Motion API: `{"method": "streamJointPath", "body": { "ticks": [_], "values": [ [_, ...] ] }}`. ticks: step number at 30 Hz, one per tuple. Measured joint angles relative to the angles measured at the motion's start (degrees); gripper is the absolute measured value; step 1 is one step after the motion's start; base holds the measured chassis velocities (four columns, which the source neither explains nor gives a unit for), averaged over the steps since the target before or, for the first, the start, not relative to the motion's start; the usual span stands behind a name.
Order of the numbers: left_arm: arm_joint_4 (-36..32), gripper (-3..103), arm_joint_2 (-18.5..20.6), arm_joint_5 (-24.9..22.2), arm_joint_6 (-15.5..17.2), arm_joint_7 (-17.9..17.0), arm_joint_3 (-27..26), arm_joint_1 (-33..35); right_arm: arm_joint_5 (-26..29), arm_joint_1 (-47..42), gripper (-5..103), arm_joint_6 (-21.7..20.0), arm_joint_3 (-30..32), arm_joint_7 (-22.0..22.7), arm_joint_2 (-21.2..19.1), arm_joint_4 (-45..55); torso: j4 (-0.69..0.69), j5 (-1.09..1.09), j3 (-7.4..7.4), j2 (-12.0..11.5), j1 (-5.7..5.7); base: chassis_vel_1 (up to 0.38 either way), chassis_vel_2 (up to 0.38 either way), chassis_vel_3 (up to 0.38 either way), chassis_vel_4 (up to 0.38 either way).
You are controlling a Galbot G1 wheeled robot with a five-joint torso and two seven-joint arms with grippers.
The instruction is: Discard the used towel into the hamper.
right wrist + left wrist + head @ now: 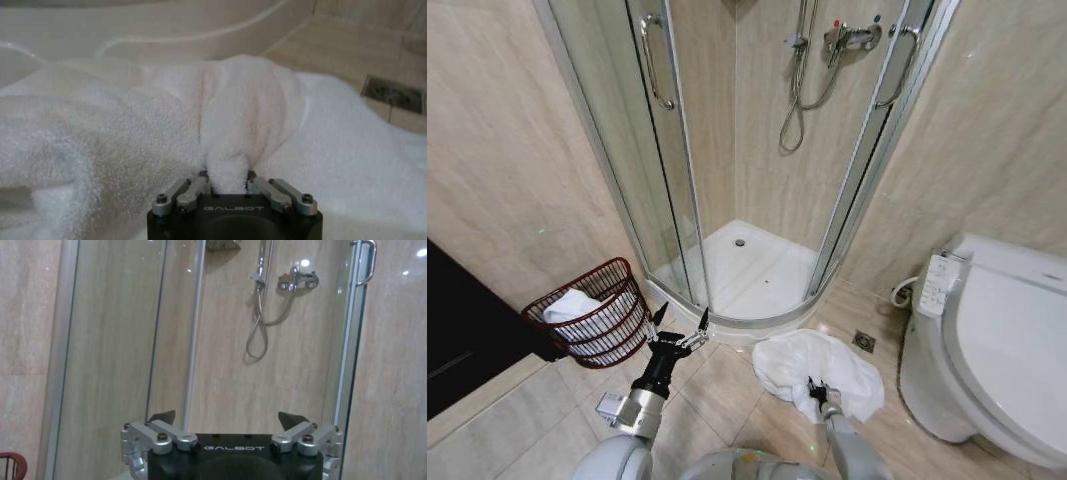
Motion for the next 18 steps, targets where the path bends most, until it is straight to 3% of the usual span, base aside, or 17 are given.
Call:
{"method": "streamJointPath", "body": {
  "ticks": [3,5,18],
  "values": [
    [0.0,100,0.01,0.0,0.0,0.0,0.0,0.0,-1.97,-3.13,20,4.25,0.09,2.12,0.13,4.28,-0.02,0.02,0.07,0.11,0.03,0.0,0.0,0.0,0.0],
    [0.0,100,0.0,0.0,0.0,0.0,0.0,0.0,-2.25,-4.83,20,4.63,0.14,2.39,0.14,7.63,-0.01,0.02,0.09,0.14,0.04,0.0,0.0,0.0,0.0],
    [0.0,100,0.01,0.0,0.0,0.0,0.0,0.0,2.62,-24.59,20,1.61,1.58,2.82,1.05,45.43,-0.02,-0.05,0.22,0.41,0.14,0.0,0.0,0.0,0.0]
  ]
}}
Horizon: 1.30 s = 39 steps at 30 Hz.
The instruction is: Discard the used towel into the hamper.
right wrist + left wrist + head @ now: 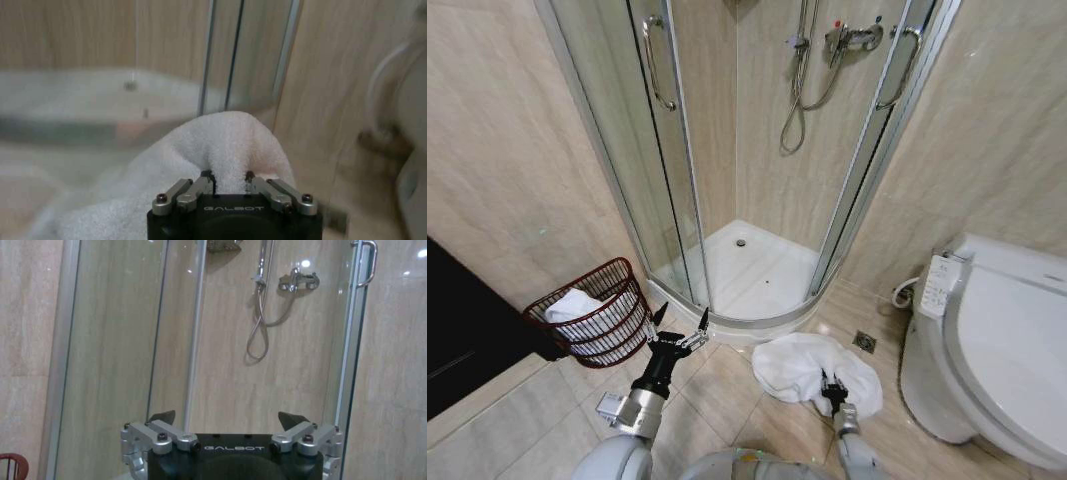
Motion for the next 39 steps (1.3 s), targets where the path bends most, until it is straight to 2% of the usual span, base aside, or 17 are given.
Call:
{"method": "streamJointPath", "body": {
  "ticks": [2,4,7,11,13,18,23,26,28,33,39],
  "values": [
    [0.0,100,-0.01,0.0,0.0,0.0,0.0,0.0,1.37,-4.63,20,-0.58,0.4,-0.08,0.3,9.52,0.02,0.03,0.02,0.04,0.02,0.0,0.0,0.0,0.0],
    [0.0,100,0.0,0.0,0.0,0.0,0.0,0.0,1.77,-6.25,20,-0.72,0.55,-0.11,0.38,12.57,0.01,0.0,0.03,0.06,0.03,0.0,0.0,0.0,0.0],
    [0.0,100,0.0,0.0,0.0,0.0,0.0,0.0,2.97,-12.21,20,-0.83,1.25,-0.27,1.09,23.34,0.01,0.03,0.06,0.09,0.05,0.0,0.0,0.0,0.0],
    [0.0,100,0.0,0.0,0.0,0.0,0.0,0.0,3.11,-15.24,20,-0.12,1.93,-0.26,1.77,28.28,0.0,0.02,0.07,0.11,0.05,0.0,0.0,0.0,0.0],
    [0.0,100,0.0,0.0,0.0,0.0,0.0,0.0,3.07,-19.06,20,1.37,3.17,-0.27,2.77,35.12,0.0,0.01,0.08,0.13,0.06,0.0,0.0,0.0,0.0],
    [0.0,100,0.0,0.0,0.0,0.0,0.0,0.0,2.92,-22.96,20,4.48,5.18,-1.33,4.2,44.11,0.0,0.02,0.1,0.17,0.08,0.0,0.0,0.0,0.0],
    [0.0,100,0.0,0.0,0.0,0.0,0.0,0.0,3.94,-24.05,20,7.53,8.59,-4.18,5.14,51.1,0.01,0.02,0.12,0.18,0.09,0.0,0.0,0.0,0.0],
    [0.0,100,0.0,0.0,0.0,0.0,0.0,0.0,4.48,-24.14,20,7.88,9.65,-4.8,5.36,53.26,0.01,0.03,0.12,0.19,0.09,0.0,0.0,0.0,0.0],
    [0.0,100,0.0,0.0,0.0,0.0,0.0,0.0,6.51,-23.76,20,8.04,13.1,-5.63,5.97,60.4,0.01,0.02,0.13,0.22,0.1,0.0,0.0,0.0,0.0],
    [0.0,100,0.0,0.0,0.0,0.0,0.0,0.0,9.85,-22.83,20,7.09,16.25,-5.74,5.81,67.38,0.01,0.01,0.14,0.23,0.1,0.0,0.0,0.0,0.0],
    [0.0,100,0.0,0.0,0.0,0.0,0.0,0.0,10.63,-20.66,20,5.63,18.04,-5.84,5.4,70.33,0.01,0.02,0.15,0.24,0.11,0.0,0.0,0.0,0.0]
  ]
}}
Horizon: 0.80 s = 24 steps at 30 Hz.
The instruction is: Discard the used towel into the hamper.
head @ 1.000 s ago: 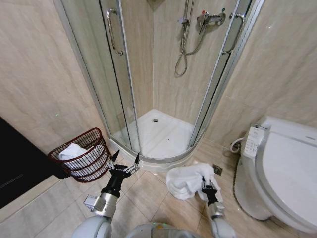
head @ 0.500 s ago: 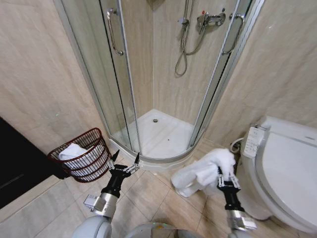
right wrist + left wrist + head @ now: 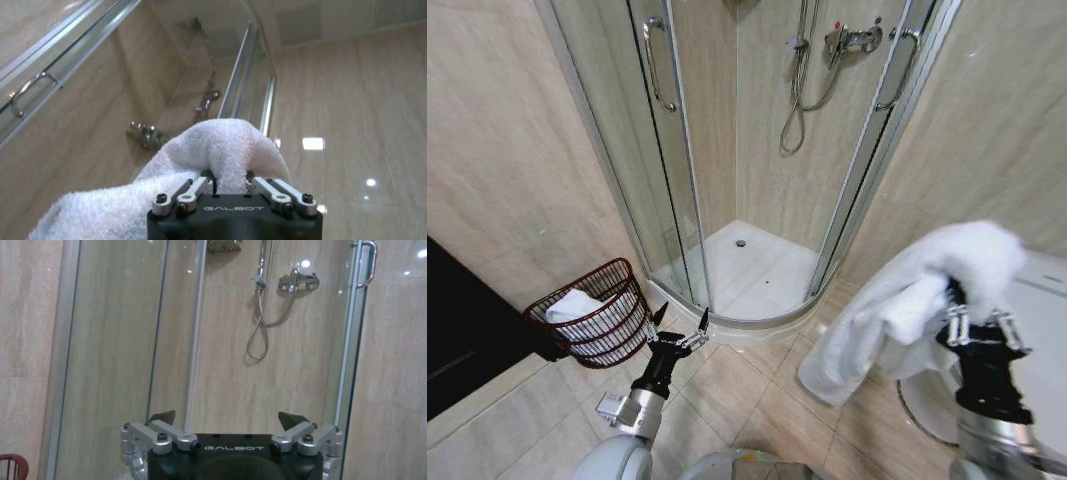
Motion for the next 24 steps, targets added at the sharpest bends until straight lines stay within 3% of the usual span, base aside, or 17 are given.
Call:
{"method": "streamJointPath", "body": {
  "ticks": [11,24],
  "values": [
    [0.0,100,0.0,0.0,0.0,0.0,0.0,0.0,-0.9,0.31,20,1.12,-1.27,0.78,0.9,0.45,0.0,0.0,0.25,0.4,0.16,0.0,0.0,0.0,0.0],
    [0.0,100,0.0,0.0,0.0,0.0,0.0,0.0,-0.37,1.75,20,-0.53,-1.6,3.19,-0.27,0.26,0.0,0.0,2.17,3.61,1.42,0.0,0.0,0.0,0.0]
  ]
}}
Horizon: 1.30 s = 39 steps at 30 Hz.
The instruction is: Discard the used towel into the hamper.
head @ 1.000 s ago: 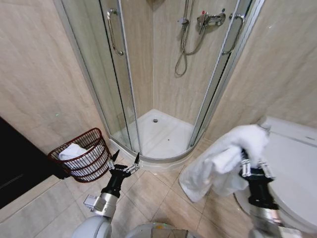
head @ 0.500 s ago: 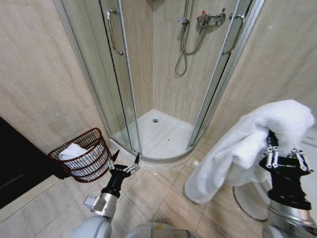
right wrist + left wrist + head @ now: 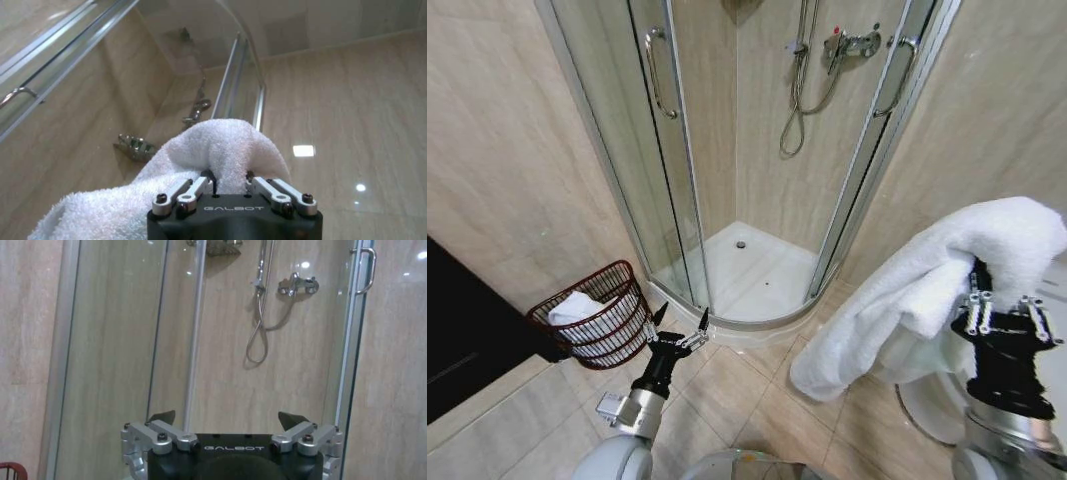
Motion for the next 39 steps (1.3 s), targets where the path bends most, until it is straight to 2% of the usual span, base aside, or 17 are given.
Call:
{"method": "streamJointPath", "body": {
  "ticks": [3,11,23,31,39],
  "values": [
    [0.0,100,0.0,0.0,0.0,0.0,0.0,0.0,0.49,0.65,20,-0.95,-0.17,1.51,-0.83,-0.06,0.0,0.0,0.66,1.06,0.4,0.0,0.0,0.0,0.0],
    [0.0,100,0.0,0.0,0.0,0.0,0.0,0.0,2.17,1.2,20,-1.77,1.26,1.66,-1.67,-0.12,0.0,0.0,1.71,2.73,1.01,0.0,0.0,0.0,0.0],
    [0.0,100,0.0,0.0,0.0,0.0,0.0,0.0,3.54,2.35,20,-1.73,2.68,0.23,-2.09,-0.2,0.0,0.0,3.61,5.75,2.13,0.0,0.0,0.0,0.0],
    [0.0,100,0.0,0.0,0.0,0.0,0.0,0.0,7.86,3.45,20,-0.67,5.23,-1.38,-3.5,-0.22,0.0,0.0,4.95,7.98,3.04,0.0,0.0,0.0,0.0],
    [0.0,100,0.0,0.0,0.0,0.0,0.0,0.0,8.68,4.77,20,-0.68,4.48,-1.3,-4.07,-0.23,0.01,0.0,6.08,9.92,3.84,0.0,0.0,0.0,0.0]
  ]
}}
